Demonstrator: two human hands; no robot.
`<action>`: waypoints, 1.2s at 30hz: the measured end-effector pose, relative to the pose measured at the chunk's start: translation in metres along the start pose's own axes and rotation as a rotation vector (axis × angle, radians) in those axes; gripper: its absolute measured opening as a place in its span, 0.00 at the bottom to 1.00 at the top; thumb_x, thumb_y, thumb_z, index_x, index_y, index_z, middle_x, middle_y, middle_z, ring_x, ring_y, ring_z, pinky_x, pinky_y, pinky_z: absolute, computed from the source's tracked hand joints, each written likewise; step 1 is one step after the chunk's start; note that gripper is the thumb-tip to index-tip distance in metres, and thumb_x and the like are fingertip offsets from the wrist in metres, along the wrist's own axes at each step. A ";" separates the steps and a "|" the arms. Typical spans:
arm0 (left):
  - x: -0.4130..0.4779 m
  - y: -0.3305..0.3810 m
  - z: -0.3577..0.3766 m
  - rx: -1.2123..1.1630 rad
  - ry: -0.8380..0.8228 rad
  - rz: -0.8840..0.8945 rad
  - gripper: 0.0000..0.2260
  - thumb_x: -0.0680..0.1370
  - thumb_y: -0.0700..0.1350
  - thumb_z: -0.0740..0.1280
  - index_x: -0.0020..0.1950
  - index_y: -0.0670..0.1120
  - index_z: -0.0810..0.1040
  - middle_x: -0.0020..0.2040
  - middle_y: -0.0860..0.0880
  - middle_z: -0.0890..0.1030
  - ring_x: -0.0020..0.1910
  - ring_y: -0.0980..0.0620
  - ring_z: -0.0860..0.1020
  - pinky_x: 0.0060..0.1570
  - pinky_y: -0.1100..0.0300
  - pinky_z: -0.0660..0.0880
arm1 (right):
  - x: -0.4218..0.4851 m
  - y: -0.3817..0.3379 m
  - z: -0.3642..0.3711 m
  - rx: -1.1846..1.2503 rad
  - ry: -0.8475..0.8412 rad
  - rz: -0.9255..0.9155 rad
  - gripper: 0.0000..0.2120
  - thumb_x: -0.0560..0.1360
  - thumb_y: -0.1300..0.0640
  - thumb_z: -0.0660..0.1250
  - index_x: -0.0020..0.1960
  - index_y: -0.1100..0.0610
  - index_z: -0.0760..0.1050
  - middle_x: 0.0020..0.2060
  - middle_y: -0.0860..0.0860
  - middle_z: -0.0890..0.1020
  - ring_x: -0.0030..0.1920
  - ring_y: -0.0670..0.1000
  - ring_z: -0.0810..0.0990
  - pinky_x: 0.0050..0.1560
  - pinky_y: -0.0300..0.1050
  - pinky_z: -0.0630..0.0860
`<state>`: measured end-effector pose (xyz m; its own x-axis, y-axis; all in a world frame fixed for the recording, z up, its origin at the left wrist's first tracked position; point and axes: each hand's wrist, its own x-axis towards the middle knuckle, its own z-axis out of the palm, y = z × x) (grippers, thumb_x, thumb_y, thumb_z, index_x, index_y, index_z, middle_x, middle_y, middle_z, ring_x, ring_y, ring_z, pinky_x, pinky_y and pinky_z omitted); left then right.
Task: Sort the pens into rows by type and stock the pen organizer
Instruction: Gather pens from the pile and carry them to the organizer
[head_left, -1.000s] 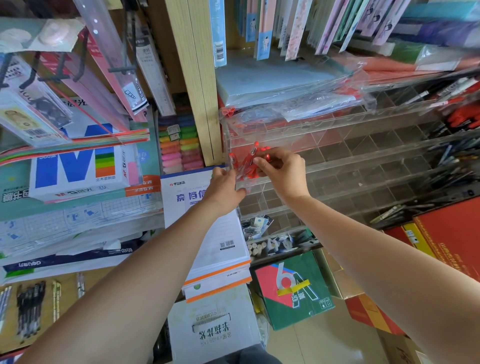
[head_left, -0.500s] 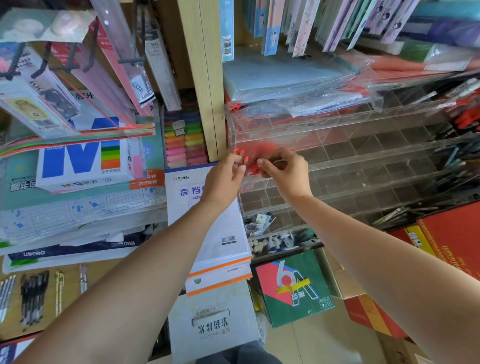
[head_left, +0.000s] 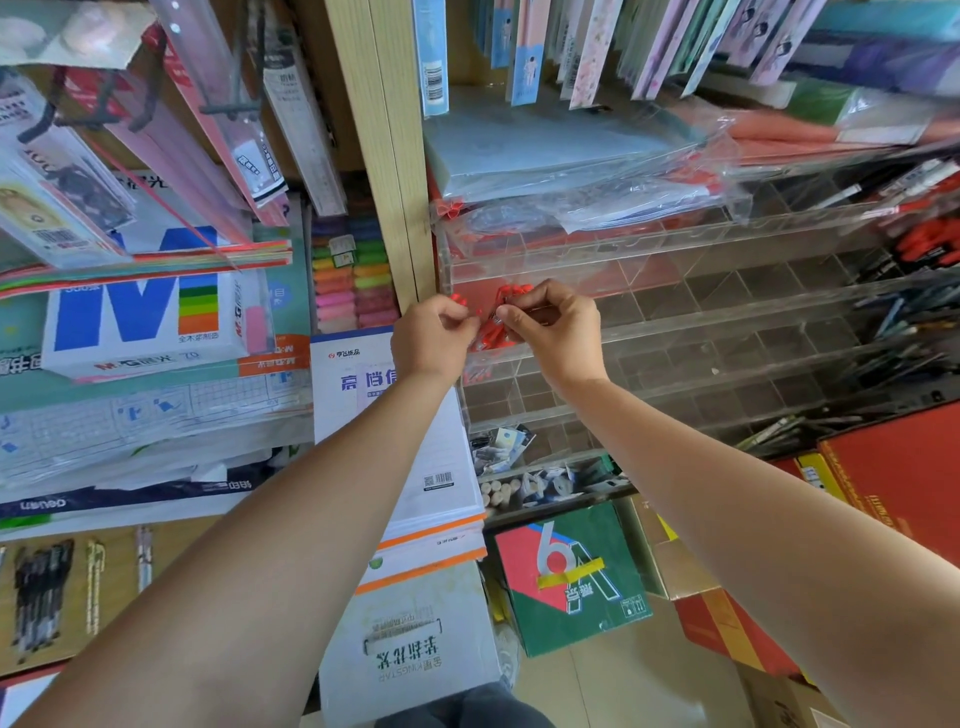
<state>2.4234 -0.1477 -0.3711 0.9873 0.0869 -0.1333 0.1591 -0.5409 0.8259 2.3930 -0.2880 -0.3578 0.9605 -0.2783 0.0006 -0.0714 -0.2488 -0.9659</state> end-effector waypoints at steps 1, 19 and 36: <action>-0.001 -0.001 0.002 0.010 -0.005 -0.031 0.04 0.74 0.48 0.72 0.43 0.48 0.81 0.40 0.53 0.81 0.41 0.54 0.78 0.40 0.62 0.68 | 0.001 0.000 0.000 -0.002 0.001 0.008 0.08 0.69 0.60 0.76 0.38 0.56 0.77 0.35 0.57 0.84 0.36 0.58 0.83 0.42 0.54 0.82; -0.015 -0.016 -0.018 0.002 -0.149 0.056 0.05 0.76 0.43 0.67 0.51 0.48 0.79 0.43 0.53 0.80 0.43 0.52 0.78 0.45 0.58 0.72 | -0.002 0.002 0.020 -0.319 -0.053 -0.289 0.04 0.69 0.63 0.75 0.44 0.59 0.85 0.38 0.52 0.85 0.37 0.49 0.83 0.43 0.46 0.81; -0.011 -0.023 -0.008 0.132 -0.142 0.216 0.13 0.79 0.43 0.65 0.63 0.42 0.74 0.63 0.43 0.70 0.56 0.49 0.75 0.54 0.64 0.68 | 0.005 0.019 0.008 -0.426 0.062 -0.241 0.09 0.72 0.59 0.72 0.52 0.57 0.78 0.46 0.50 0.75 0.35 0.43 0.74 0.43 0.30 0.71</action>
<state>2.4086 -0.1295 -0.3842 0.9869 -0.1550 -0.0451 -0.0654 -0.6392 0.7663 2.3989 -0.2869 -0.3786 0.9463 -0.2179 0.2388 0.0345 -0.6664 -0.7448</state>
